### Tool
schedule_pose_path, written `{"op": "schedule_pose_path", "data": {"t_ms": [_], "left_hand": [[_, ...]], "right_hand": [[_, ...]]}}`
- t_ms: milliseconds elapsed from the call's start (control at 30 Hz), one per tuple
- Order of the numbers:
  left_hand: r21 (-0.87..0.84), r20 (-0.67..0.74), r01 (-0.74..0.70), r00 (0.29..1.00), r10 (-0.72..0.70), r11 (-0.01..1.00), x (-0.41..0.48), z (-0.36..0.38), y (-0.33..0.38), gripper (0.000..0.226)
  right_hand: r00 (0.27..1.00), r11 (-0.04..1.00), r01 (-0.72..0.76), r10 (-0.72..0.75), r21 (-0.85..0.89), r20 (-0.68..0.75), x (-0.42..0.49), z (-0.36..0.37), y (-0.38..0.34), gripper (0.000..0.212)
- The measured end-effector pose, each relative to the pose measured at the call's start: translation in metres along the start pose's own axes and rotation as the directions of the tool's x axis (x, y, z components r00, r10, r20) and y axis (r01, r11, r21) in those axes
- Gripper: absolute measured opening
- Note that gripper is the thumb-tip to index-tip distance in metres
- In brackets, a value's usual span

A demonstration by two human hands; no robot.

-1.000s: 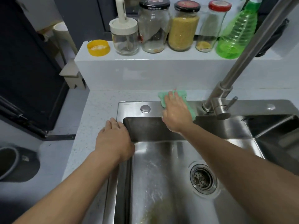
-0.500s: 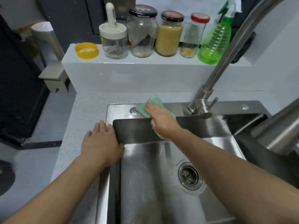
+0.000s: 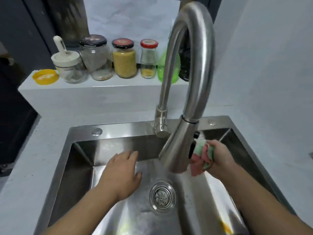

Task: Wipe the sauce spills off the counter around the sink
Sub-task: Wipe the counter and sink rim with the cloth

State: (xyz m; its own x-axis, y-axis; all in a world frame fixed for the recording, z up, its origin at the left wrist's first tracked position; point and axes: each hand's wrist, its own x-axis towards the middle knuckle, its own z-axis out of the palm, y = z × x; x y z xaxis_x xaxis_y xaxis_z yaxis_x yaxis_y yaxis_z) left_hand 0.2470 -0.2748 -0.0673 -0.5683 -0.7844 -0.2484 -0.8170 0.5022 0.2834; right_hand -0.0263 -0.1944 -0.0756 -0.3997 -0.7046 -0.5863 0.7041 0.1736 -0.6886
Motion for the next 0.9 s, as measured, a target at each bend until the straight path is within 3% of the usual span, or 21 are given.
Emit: {"op": "schedule_pose_path", "data": {"t_ms": [67, 167, 200, 233, 267, 333, 367, 467, 533, 567, 633, 700, 800, 900], "left_hand": [[-0.188, 0.031, 0.090, 0.996, -0.086, 0.978, 0.016, 0.030, 0.027, 0.038], [-0.295, -0.009, 0.098, 0.994, -0.105, 0.951, 0.041, 0.057, 0.071, 0.064], [-0.311, -0.079, 0.074, 0.991, -0.104, 0.947, 0.050, 0.059, 0.087, 0.062], [-0.261, -0.162, 0.042, 0.983, -0.087, 0.964, 0.056, 0.058, 0.099, 0.059], [-0.219, -0.220, 0.008, 0.974, -0.058, 0.976, 0.059, 0.052, 0.111, 0.062], [-0.168, -0.277, -0.008, 0.960, -0.039, 0.986, 0.066, 0.049, 0.120, 0.073], [-0.136, -0.314, -0.027, 0.949, -0.017, 0.990, 0.070, 0.051, 0.118, 0.072], [-0.180, -0.378, -0.099, 0.925, 0.024, 0.979, 0.077, 0.053, 0.119, 0.063], [-0.192, -0.342, -0.080, 0.940, 0.010, 0.978, 0.085, 0.049, 0.125, 0.064], [-0.185, -0.314, -0.045, 0.949, -0.016, 0.982, 0.089, 0.052, 0.125, 0.070], [-0.140, -0.264, 0.022, 0.963, -0.058, 0.990, 0.097, 0.056, 0.126, 0.082], [-0.111, -0.216, 0.035, 0.975, -0.058, 0.993, 0.104, 0.058, 0.133, 0.083], [-0.084, -0.172, 0.063, 0.982, -0.077, 0.994, 0.106, 0.057, 0.146, 0.079], [-0.118, -0.190, 0.127, 0.971, -0.148, 0.985, 0.109, 0.052, 0.154, 0.073]], "right_hand": [[1.000, 1.000, 0.025, -0.025, 0.017, -0.008, 0.023, -0.013, -0.032, 0.041], [0.985, 0.964, 0.170, -0.173, -0.202, 0.003, 0.063, 0.004, -0.063, 0.020], [0.969, 0.922, 0.247, -0.244, -0.299, 0.048, 0.075, 0.021, -0.067, 0.018], [0.934, 0.827, 0.357, -0.321, -0.435, 0.156, 0.089, 0.039, -0.067, 0.020], [0.868, 0.614, 0.496, -0.358, -0.615, 0.343, 0.103, 0.053, -0.063, 0.026], [0.775, 0.073, 0.623, -0.195, -0.779, 0.602, 0.133, 0.066, -0.050, 0.041], [0.762, -0.122, 0.625, -0.119, -0.771, 0.637, 0.141, 0.068, -0.045, 0.047], [0.667, -0.368, 0.688, -0.020, -0.626, 0.745, 0.163, 0.071, -0.040, 0.057], [0.576, -0.540, 0.714, 0.090, -0.446, 0.813, 0.172, 0.072, -0.034, 0.066], [0.559, -0.576, 0.716, 0.136, -0.393, 0.818, 0.173, 0.070, -0.033, 0.069], [0.596, -0.611, 0.683, 0.149, -0.401, 0.789, 0.172, 0.052, -0.040, 0.065], [0.678, -0.644, 0.594, 0.080, -0.482, 0.731, 0.168, 0.011, -0.061, 0.066], [0.797, -0.733, 0.372, -0.062, -0.569, 0.601, 0.154, -0.056, -0.102, 0.086], [0.883, -0.747, 0.265, -0.066, -0.609, 0.465, 0.151, -0.046, -0.113, 0.091]]}}
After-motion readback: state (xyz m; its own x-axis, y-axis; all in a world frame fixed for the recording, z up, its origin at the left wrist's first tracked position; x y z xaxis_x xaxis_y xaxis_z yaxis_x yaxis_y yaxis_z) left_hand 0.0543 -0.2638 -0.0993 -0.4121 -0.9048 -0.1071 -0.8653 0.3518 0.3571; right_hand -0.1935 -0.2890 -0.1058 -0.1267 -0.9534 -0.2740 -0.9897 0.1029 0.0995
